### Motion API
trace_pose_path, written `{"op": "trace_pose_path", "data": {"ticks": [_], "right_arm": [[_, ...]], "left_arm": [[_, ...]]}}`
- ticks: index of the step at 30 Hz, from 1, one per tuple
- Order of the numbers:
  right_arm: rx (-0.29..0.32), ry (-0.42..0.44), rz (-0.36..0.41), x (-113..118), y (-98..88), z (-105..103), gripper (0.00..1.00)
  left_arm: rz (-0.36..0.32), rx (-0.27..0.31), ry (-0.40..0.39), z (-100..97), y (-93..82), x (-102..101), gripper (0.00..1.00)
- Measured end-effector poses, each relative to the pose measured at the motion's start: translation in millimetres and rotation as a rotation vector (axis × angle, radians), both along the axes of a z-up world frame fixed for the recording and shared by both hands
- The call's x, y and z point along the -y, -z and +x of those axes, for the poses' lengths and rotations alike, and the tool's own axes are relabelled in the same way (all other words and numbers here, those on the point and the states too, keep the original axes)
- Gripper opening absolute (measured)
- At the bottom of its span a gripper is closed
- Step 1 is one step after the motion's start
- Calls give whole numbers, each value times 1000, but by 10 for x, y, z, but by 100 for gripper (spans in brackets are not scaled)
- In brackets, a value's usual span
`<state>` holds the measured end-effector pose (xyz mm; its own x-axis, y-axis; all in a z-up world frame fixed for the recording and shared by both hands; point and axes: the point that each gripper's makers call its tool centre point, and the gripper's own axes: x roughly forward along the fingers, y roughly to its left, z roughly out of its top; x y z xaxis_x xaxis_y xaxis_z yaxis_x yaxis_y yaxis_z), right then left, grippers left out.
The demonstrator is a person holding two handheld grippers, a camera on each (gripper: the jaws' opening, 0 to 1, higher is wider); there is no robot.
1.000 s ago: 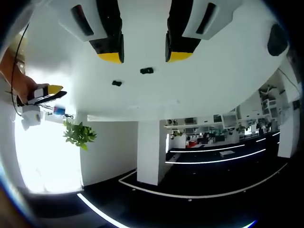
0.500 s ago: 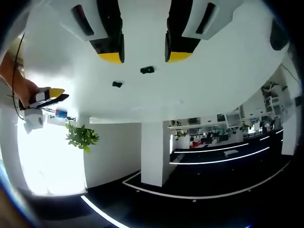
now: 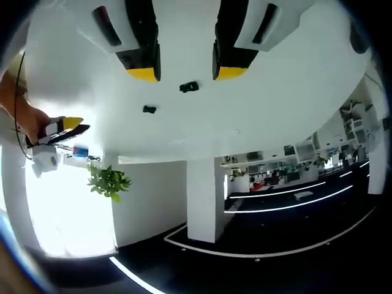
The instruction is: Snap the two parts of the plastic buckle together until the buckle closes and remains connected.
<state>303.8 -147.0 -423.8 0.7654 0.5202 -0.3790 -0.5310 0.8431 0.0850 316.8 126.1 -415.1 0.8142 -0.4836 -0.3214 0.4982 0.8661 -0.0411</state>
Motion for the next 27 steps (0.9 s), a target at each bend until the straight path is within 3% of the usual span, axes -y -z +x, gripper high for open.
{"op": "trace_pose_path", "data": {"ticks": [17, 20, 23, 27], "right_arm": [[-9, -38, 7, -115, 14, 104, 37], [-11, -45, 2, -131, 18, 112, 37], [-11, -50, -1, -142, 18, 120, 37], [-13, -54, 0, -146, 28, 127, 37]], "left_arm": [[67, 5, 47, 160, 62, -10, 33], [52, -24, 81, 153, 84, 38, 34], [71, -18, 92, 164, 98, 51, 33], [31, -26, 114, 189, 94, 85, 33]]}}
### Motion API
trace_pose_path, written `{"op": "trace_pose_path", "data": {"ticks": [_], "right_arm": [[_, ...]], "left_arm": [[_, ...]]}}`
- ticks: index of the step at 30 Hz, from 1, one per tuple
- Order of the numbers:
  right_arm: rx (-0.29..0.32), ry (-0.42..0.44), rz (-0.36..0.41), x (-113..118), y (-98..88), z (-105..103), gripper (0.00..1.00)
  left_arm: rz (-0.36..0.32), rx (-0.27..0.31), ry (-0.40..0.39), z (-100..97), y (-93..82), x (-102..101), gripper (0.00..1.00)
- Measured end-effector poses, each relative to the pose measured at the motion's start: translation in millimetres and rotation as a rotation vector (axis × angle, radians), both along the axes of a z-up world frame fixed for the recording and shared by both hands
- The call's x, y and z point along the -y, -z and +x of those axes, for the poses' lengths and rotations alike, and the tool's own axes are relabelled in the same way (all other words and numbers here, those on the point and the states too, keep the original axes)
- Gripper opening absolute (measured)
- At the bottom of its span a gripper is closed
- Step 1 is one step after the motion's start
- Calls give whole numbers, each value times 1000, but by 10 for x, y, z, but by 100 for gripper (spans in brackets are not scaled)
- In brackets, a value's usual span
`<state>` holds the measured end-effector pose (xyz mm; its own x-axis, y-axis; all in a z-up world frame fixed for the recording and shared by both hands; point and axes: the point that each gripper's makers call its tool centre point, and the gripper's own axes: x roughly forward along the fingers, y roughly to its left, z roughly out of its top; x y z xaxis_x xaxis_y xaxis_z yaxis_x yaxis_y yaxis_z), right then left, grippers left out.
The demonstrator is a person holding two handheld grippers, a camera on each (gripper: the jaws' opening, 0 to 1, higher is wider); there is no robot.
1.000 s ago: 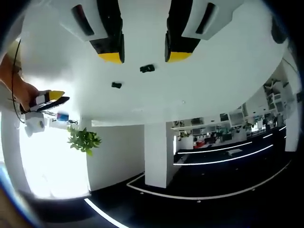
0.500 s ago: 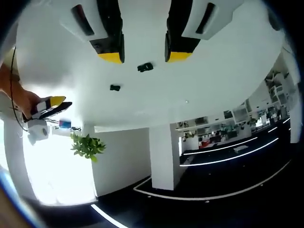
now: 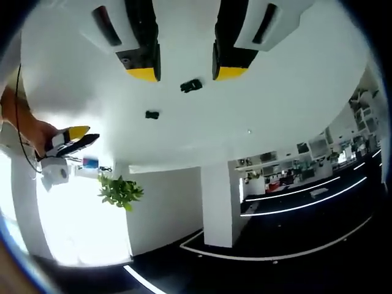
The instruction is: Snap the two parts of the plastic buckle together until the buckle closes and remains connected.
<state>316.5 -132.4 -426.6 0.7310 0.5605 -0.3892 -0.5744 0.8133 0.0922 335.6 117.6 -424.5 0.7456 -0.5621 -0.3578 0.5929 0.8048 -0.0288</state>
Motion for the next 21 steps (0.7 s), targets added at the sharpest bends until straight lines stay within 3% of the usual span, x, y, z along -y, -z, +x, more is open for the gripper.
{"op": "trace_pose_path", "data": {"ticks": [15, 21], "right_arm": [[-2, -3, -4, 10, 15, 11, 37], [0, -4, -5, 12, 10, 27, 37]], "left_arm": [[17, 12, 27, 120, -29, -20, 34], [58, 20, 46, 195, -21, -31, 33]]}}
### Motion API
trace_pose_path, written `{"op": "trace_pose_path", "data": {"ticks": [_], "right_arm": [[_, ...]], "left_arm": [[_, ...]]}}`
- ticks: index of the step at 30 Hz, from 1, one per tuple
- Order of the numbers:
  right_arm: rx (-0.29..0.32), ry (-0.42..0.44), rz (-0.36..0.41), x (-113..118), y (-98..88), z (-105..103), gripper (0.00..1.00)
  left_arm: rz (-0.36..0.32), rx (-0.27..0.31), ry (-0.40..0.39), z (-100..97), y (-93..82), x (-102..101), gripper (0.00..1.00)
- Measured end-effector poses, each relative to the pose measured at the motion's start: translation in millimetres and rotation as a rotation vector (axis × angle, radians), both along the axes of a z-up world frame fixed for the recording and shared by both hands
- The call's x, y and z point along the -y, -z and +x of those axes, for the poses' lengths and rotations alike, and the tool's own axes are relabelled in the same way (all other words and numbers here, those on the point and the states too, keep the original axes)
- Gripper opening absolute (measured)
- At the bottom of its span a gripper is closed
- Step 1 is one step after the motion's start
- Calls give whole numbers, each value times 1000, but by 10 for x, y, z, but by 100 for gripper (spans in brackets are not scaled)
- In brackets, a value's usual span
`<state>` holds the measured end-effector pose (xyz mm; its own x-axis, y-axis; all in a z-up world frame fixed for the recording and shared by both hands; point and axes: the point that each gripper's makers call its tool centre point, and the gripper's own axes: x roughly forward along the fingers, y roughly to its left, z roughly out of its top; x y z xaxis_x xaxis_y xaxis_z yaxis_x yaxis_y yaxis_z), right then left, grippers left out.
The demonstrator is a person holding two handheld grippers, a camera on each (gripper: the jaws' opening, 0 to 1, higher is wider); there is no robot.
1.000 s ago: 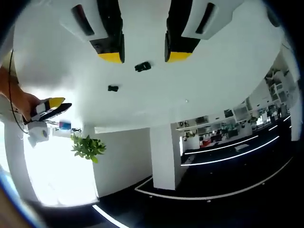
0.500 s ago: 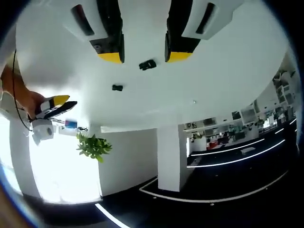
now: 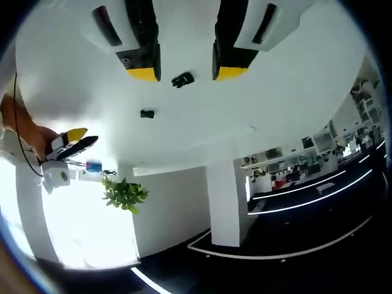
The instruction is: Snap the two parts of the plastic buckle together until the buckle closes and remains connected.
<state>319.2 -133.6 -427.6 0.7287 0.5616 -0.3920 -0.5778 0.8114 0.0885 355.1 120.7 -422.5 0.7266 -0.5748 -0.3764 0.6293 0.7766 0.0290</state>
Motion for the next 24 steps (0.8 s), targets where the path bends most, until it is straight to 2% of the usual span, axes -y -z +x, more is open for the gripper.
{"op": "trace_pose_path", "data": {"ticks": [16, 24], "right_arm": [[-2, 7, -3, 34, -2, 5, 37], [-6, 3, -7, 25, 8, 11, 37]], "left_arm": [[31, -32, 53, 79, 86, 35, 33], [57, -22, 91, 120, 103, 83, 33]]}}
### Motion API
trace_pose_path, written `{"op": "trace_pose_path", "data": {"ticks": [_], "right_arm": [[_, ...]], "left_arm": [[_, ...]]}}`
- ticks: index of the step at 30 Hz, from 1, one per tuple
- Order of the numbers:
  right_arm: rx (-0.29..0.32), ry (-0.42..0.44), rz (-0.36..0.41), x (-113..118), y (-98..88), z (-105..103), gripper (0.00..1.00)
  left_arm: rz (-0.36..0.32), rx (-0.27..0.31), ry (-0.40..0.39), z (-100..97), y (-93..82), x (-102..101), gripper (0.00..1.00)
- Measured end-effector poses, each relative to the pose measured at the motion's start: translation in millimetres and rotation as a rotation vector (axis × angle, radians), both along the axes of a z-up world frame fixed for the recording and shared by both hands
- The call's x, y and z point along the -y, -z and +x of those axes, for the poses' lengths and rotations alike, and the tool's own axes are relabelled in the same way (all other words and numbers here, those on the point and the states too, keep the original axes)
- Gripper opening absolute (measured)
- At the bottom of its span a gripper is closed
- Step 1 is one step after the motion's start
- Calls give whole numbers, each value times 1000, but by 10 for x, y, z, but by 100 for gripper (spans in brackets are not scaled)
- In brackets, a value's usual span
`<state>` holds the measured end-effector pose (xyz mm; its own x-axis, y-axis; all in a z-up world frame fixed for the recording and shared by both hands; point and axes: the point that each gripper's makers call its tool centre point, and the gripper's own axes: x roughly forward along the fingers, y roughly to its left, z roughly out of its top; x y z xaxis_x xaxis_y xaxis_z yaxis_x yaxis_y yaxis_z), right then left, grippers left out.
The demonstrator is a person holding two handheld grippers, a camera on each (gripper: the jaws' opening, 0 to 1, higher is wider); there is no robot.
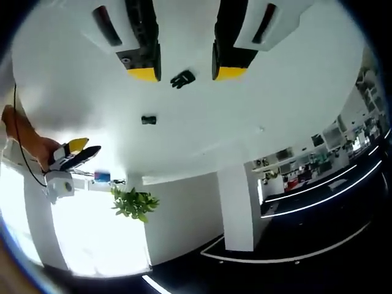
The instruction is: Snap the two parts of the plastic buckle together until the buckle closes and remains connected.
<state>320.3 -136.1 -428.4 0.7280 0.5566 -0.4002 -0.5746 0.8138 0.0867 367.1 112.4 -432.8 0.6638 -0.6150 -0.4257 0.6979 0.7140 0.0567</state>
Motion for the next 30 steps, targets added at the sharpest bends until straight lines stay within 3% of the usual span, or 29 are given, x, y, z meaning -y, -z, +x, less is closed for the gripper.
{"op": "trace_pose_path", "data": {"ticks": [30], "right_arm": [[-20, -77, 4, -123, -68, 188, 37]], "left_arm": [[27, -53, 135, 91, 144, 108, 30]]}}
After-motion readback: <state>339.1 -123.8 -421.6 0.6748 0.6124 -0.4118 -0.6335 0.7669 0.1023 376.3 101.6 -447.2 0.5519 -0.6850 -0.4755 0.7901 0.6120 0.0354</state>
